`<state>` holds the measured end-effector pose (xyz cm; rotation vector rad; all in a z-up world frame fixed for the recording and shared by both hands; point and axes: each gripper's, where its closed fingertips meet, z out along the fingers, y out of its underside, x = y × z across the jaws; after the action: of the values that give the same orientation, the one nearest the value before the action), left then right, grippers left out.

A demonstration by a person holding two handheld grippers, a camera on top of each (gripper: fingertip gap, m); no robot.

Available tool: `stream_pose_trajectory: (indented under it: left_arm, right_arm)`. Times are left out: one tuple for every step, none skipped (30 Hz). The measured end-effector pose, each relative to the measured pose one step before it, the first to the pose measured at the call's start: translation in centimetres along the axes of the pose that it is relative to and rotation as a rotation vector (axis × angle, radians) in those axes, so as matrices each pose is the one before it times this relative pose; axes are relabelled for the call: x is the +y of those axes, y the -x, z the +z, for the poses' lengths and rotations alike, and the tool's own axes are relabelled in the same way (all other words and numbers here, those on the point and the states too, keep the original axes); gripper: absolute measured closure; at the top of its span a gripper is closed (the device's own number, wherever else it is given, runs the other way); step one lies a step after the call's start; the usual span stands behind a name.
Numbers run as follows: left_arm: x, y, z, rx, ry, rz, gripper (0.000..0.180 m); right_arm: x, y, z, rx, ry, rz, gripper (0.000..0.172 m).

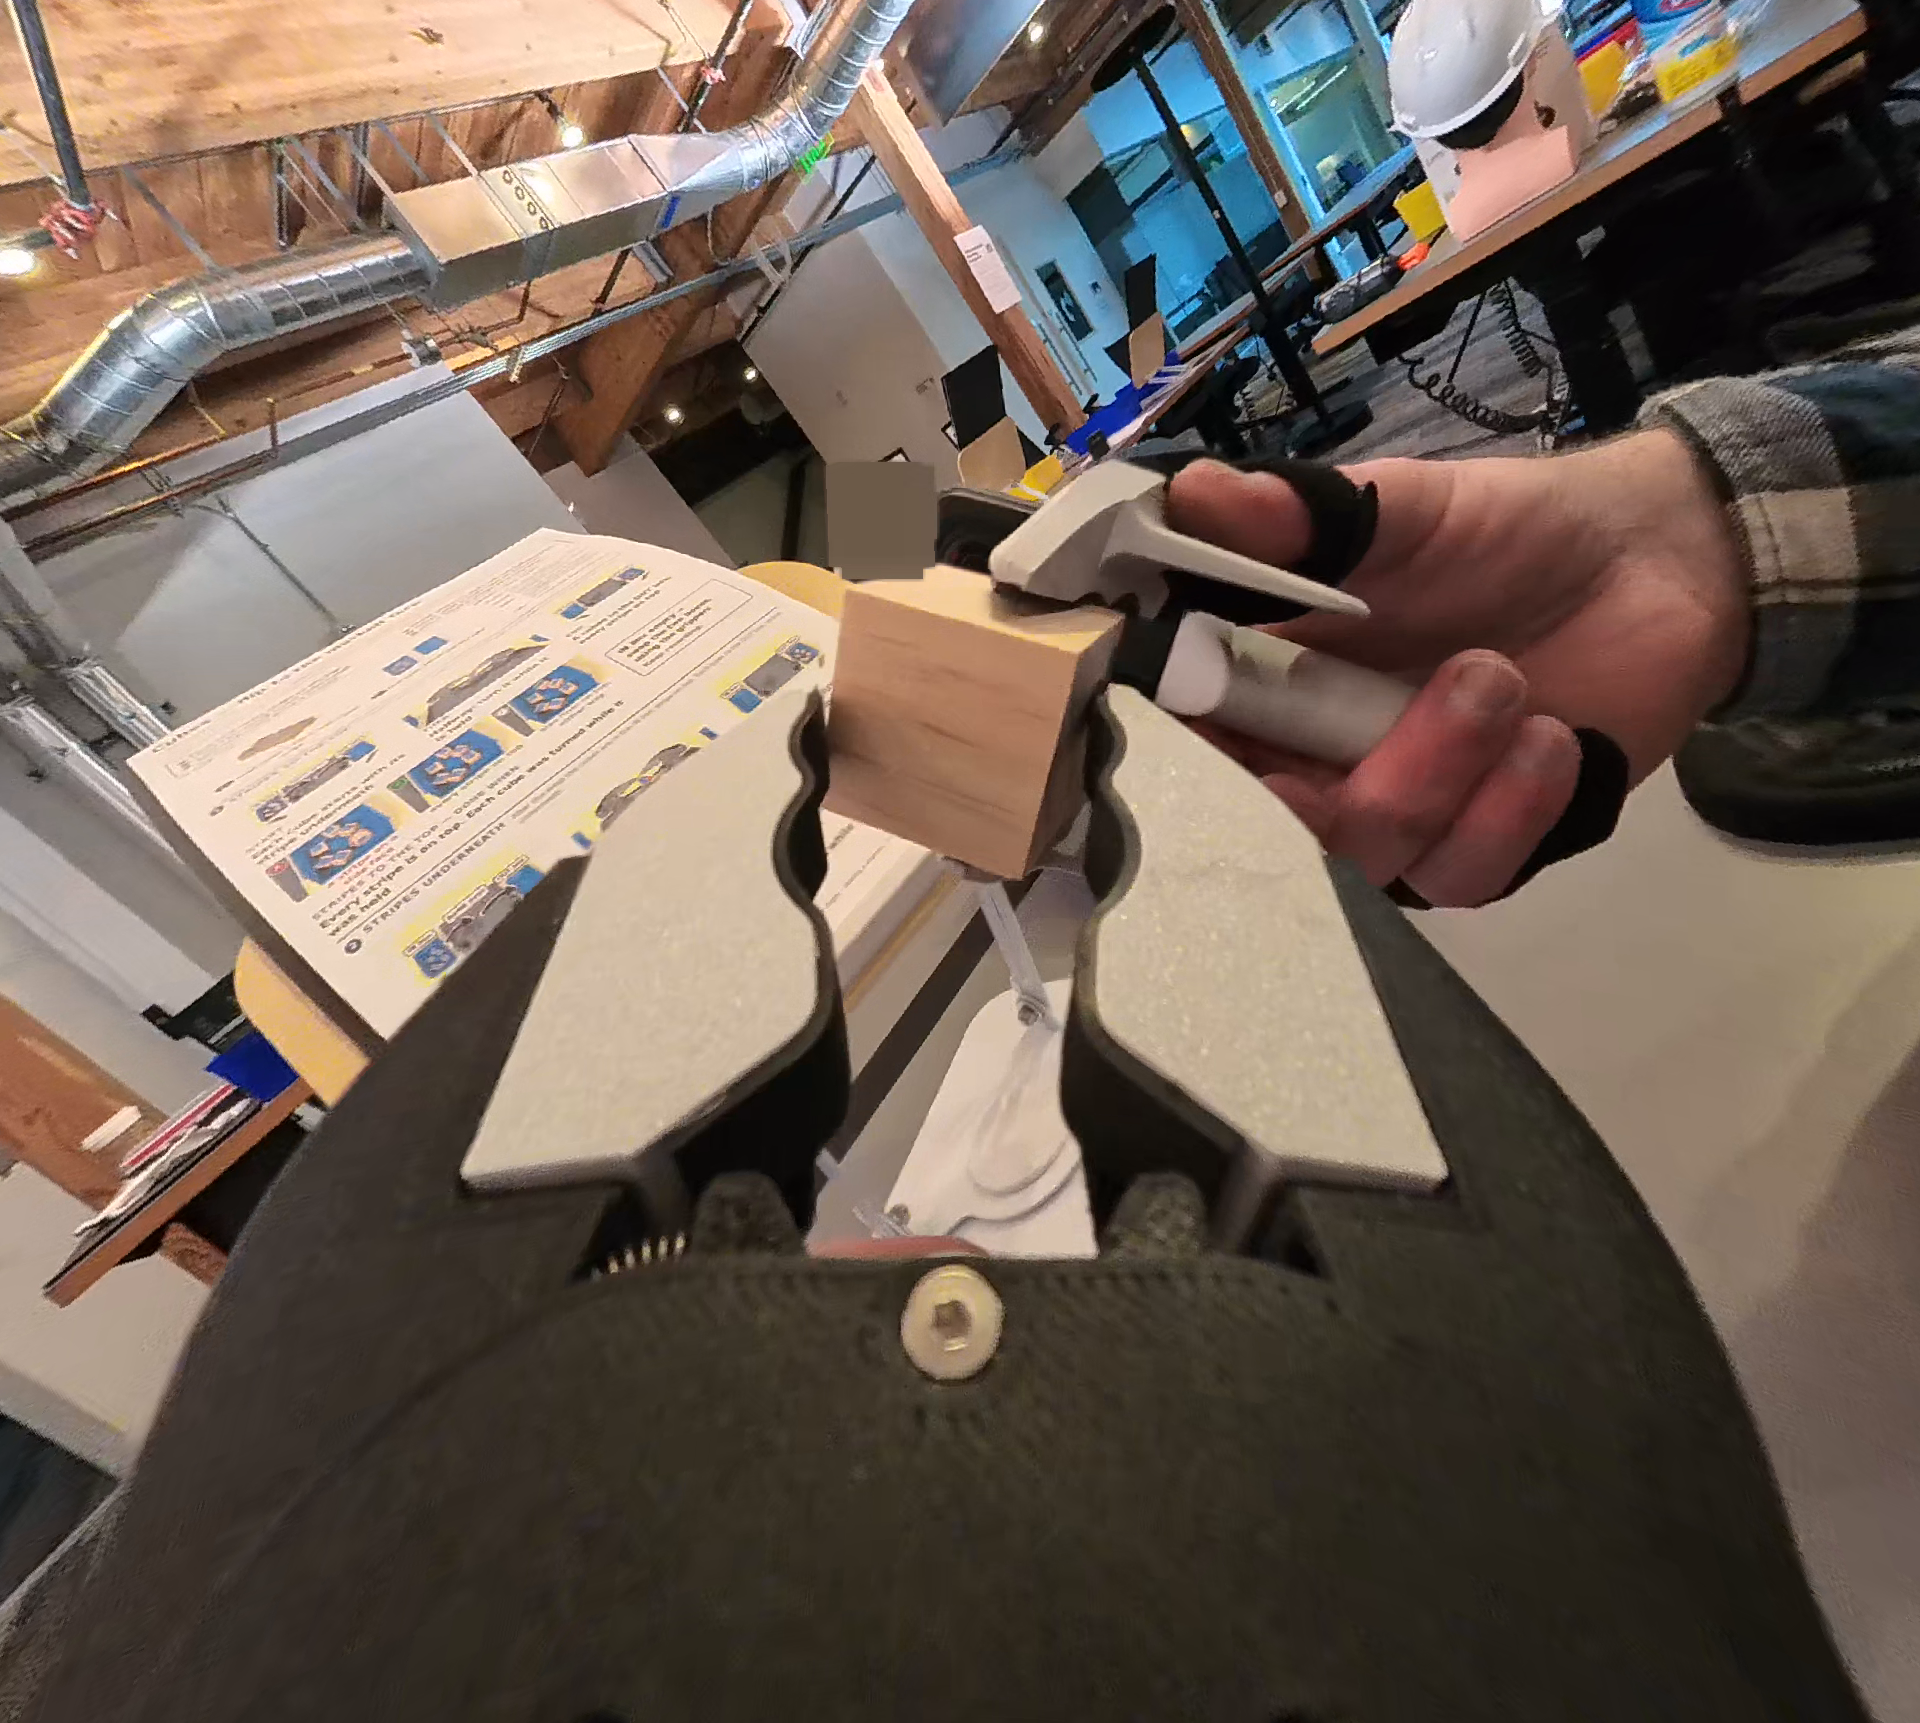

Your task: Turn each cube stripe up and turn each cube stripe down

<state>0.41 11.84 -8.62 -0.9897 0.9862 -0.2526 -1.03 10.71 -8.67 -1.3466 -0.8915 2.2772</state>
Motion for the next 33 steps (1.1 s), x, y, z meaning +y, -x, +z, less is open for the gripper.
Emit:
stream_pose_trajectory:
  left_arm:
    - [0.007, -0.112, 0.090, 0.0021, 0.0011, 0.0033, 0.133]
    - [-0.006, -0.111, 0.101, 0.0033, 0.0009, 0.0055, 0.133]
    - [-0.024, -0.107, 0.119, 0.0055, -0.0009, -0.0005, 0.133]
    - [0.036, -0.084, 0.131, 0.0057, 0.0029, -0.0043, 0.133]
    - [0.039, -0.073, 0.126, 0.0047, 0.0024, -0.0023, 0.133]
    - [0.006, -0.081, 0.115, 0.0046, -0.0017, -0.0020, 0.133]
    - [0.044, -0.050, 0.125, 0.0035, 0.0022, -0.0032, 0.133]
    - [-0.061, -0.013, 0.061, 0.0013, -0.0011, -0.0031, 0.133]
    - [-0.207, 0.078, -0.044, -0.0068, -0.0114, 0.0003, 0.134]
    - [-0.212, 0.197, -0.110, -0.0092, -0.0101, -0.0002, 0.134]
    - [-0.121, 0.381, -0.167, -0.0135, -0.0002, -0.0019, 0.133]
    - [-0.007, 0.508, -0.267, -0.0168, 0.0070, 0.0081, 0.135]
    - [0.057, 0.559, -0.374, -0.0141, 0.0072, 0.0219, 0.145]
    - [0.195, 0.591, -0.412, -0.0112, 0.0118, 0.0222, 0.154]
    - [0.393, 0.632, -0.414, -0.0091, 0.0195, 0.0136, 0.162]
    - [0.472, 0.753, -0.451, -0.0141, 0.0193, 0.0031, 0.170]
    - [0.480, 0.684, -0.483, -0.0063, 0.0160, 0.0013, 0.180]
    - [0.568, 0.801, -0.431, -0.0133, 0.0197, -0.0070, 0.180]
    - [0.687, 0.837, -0.413, -0.0161, 0.0259, -0.0041, 0.180]
    - [0.757, 0.958, -0.401, -0.0286, 0.0258, 0.0046, 0.180]
    - [0.898, 0.928, -0.361, -0.0272, 0.0287, 0.0091, 0.180]
    - [1.053, 0.802, -0.287, -0.0196, 0.0311, 0.0028, 0.180]
    - [1.199, 0.763, -0.220, -0.0215, 0.0321, 0.0018, 0.180]
    - [1.371, 0.702, -0.154, -0.0248, 0.0353, 0.0089, 0.180]
    - [1.521, 0.583, -0.056, -0.0220, 0.0404, 0.0042, 0.180]
    - [1.579, 0.459, 0.043, -0.0171, 0.0373, -0.0052, 0.180]
    - [1.605, 0.386, 0.140, -0.0173, 0.0338, -0.0078, 0.180]
    - [1.593, 0.265, 0.183, -0.0138, 0.0337, -0.0103, 0.180]
    - [1.498, 0.151, 0.223, -0.0111, 0.0294, -0.0085, 0.180]
    - [1.402, 0.095, 0.219, -0.0137, 0.0250, -0.0002, 0.180]
    - [1.241, -0.020, 0.196, -0.0111, 0.0225, 0.0026, 0.180]
    - [1.080, -0.154, 0.184, -0.0048, 0.0185, 0.0016, 0.180]
    - [0.915, -0.158, 0.160, -0.0067, 0.0174, 0.0028, 0.180]
  right_arm:
    - [0.051, 0.028, -0.127, 0.0031, 0.0031, -0.0043, 0.126]
    - [0.055, 0.047, -0.143, 0.0040, 0.0020, -0.0084, 0.126]
    - [0.026, 0.049, -0.136, 0.0046, 0.0005, -0.0063, 0.126]
    - [-0.002, -0.002, -0.150, 0.0070, -0.0015, -0.0019, 0.126]
    - [0.006, -0.003, -0.142, 0.0085, -0.0009, -0.0027, 0.126]
    - [0.001, 0.007, -0.140, 0.0108, 0.0008, -0.0071, 0.126]
    - [-0.035, 0.012, -0.164, 0.0141, 0.0003, -0.0088, 0.126]
    - [-0.074, 0.040, -0.195, 0.0136, -0.0005, -0.0055, 0.126]
    - [-0.179, 0.024, -0.303, 0.0172, -0.0046, -0.0041, 0.126]
    - [-0.282, -0.031, -0.444, 0.0252, -0.0062, -0.0091, 0.126]
    - [-0.336, -0.024, -0.600, 0.0276, -0.0031, -0.0136, 0.126]
    - [-0.423, -0.020, -0.758, 0.0299, -0.0012, -0.0152, 0.126]
    - [-0.501, -0.147, -0.939, 0.0445, 0.0013, -0.0208, 0.126]
    - [-0.582, -0.294, -1.136, 0.0608, 0.0063, -0.0337, 0.127]
    - [-0.690, -0.377, -1.332, 0.0654, 0.0069, -0.0437, 0.126]
    - [-0.790, -0.616, -1.496, 0.0741, 0.0053, -0.0409, 0.126]
    - [-0.764, -1.099, -1.615, 0.0988, 0.0096, -0.0464, 0.126]
    - [-0.653, -1.492, -1.699, 0.1131, 0.0175, -0.0552, 0.126]
    - [-0.560, -1.647, -1.703, 0.1042, 0.0183, -0.0430, 0.126]
    - [-0.515, -1.795, -1.659, 0.0982, 0.0150, -0.0293, 0.126]
    - [-0.442, -2.110, -1.619, 0.1081, 0.0150, -0.0354, 0.126]
    - [-0.250, -2.379, -1.489, 0.1144, 0.0193, -0.0362, 0.126]
    - [-0.055, -2.439, -1.232, 0.1051, 0.0236, -0.0238, 0.127]
    - [0.116, -2.414, -0.926, 0.0938, 0.0249, -0.0124, 0.127]
    - [0.231, -2.380, -0.634, 0.0895, 0.0261, -0.0094, 0.127]
    - [0.418, -2.285, -0.345, 0.0844, 0.0326, -0.0095, 0.126]
    - [0.561, -2.055, -0.057, 0.0687, 0.0383, -0.0061, 0.126]
    - [0.520, -1.747, 0.159, 0.0491, 0.0294, 0.0024, 0.126]
    - [0.498, -1.486, 0.288, 0.0359, 0.0244, 0.0118, 0.126]
    - [0.550, -1.282, 0.403, 0.0290, 0.0272, 0.0109, 0.126]
    - [0.596, -1.159, 0.492, 0.0281, 0.0303, 0.0104, 0.126]
    - [0.665, -1.099, 0.567, 0.0307, 0.0349, 0.0098, 0.126]
    - [0.672, -0.940, 0.625, 0.0263, 0.0368, 0.0052, 0.126]
